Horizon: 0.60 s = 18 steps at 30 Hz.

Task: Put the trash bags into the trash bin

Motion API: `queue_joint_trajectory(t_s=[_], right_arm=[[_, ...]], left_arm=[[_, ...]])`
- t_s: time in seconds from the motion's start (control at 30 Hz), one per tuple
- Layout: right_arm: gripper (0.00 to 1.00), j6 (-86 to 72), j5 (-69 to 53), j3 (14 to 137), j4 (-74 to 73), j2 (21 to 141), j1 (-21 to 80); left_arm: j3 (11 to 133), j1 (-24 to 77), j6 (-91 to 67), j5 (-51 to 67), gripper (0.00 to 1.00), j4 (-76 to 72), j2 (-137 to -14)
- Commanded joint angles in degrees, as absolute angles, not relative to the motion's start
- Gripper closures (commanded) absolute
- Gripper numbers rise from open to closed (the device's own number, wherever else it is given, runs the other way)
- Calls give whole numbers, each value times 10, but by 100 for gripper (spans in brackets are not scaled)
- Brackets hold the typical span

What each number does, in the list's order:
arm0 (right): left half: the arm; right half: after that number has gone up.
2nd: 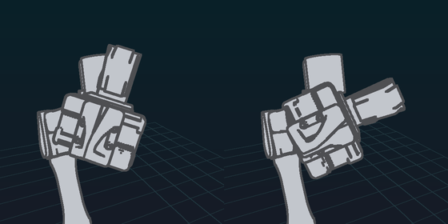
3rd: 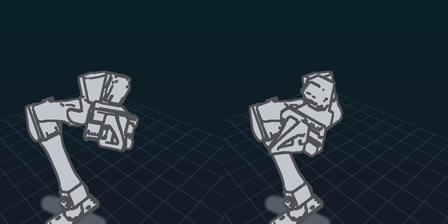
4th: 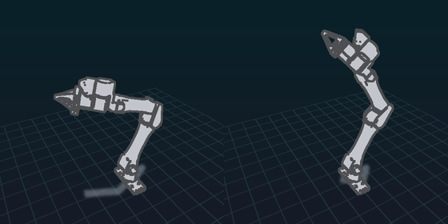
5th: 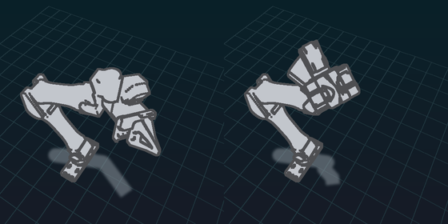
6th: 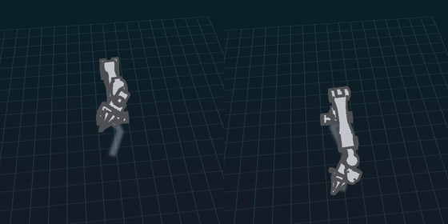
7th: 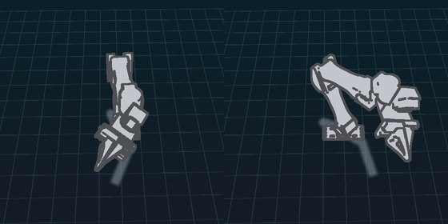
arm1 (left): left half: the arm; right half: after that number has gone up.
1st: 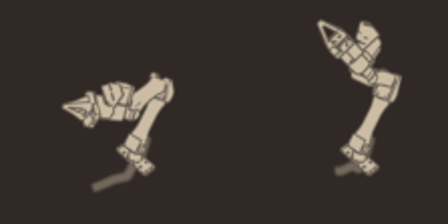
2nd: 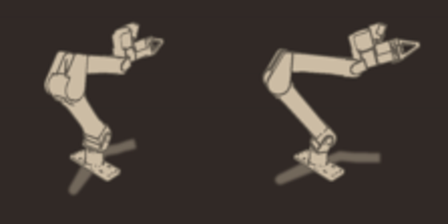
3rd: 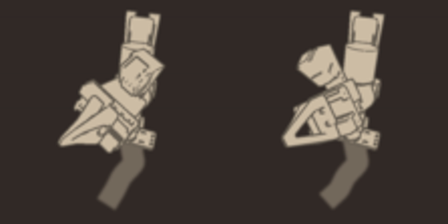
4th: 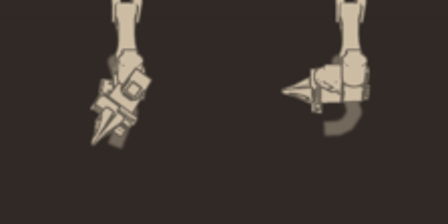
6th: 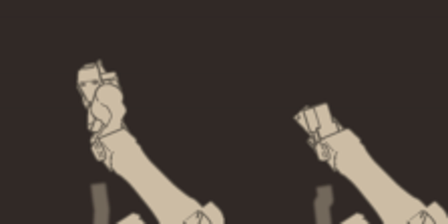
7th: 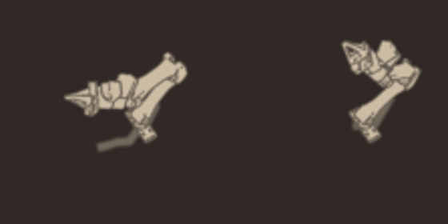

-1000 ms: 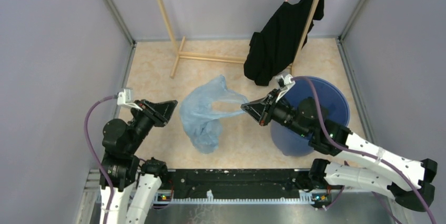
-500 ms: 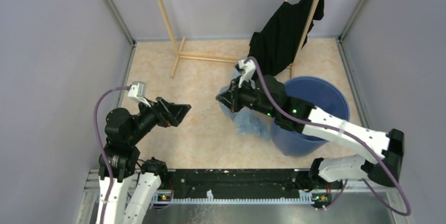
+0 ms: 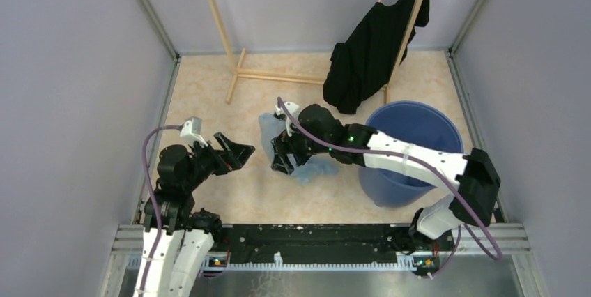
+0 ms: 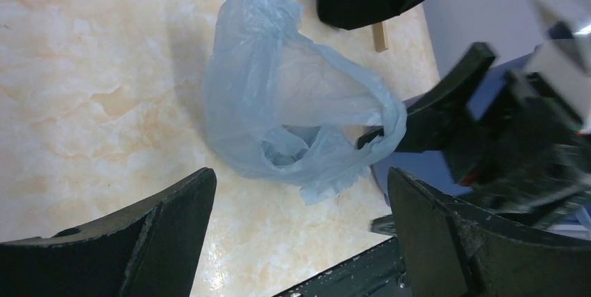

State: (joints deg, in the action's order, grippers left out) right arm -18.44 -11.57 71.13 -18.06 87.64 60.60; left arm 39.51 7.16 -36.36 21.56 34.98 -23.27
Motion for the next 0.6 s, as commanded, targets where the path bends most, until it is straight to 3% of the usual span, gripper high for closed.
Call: queue_joint_trajectory(t_s=[0.0, 0.33, 0.43, 0.57], right_arm=[[23, -107, -73, 714, -220, 783, 606], [18, -87, 37, 642, -237, 657, 606], [18, -86, 49, 621, -216, 621, 606], [17, -83, 65, 596, -186, 577, 606]], left_arm=[[373, 69, -374, 245, 1, 295, -242], [437, 76, -349, 331, 2, 259, -392], [493, 117, -338, 259, 1, 291, -441], [562, 254, -344, 72, 1, 308, -522]])
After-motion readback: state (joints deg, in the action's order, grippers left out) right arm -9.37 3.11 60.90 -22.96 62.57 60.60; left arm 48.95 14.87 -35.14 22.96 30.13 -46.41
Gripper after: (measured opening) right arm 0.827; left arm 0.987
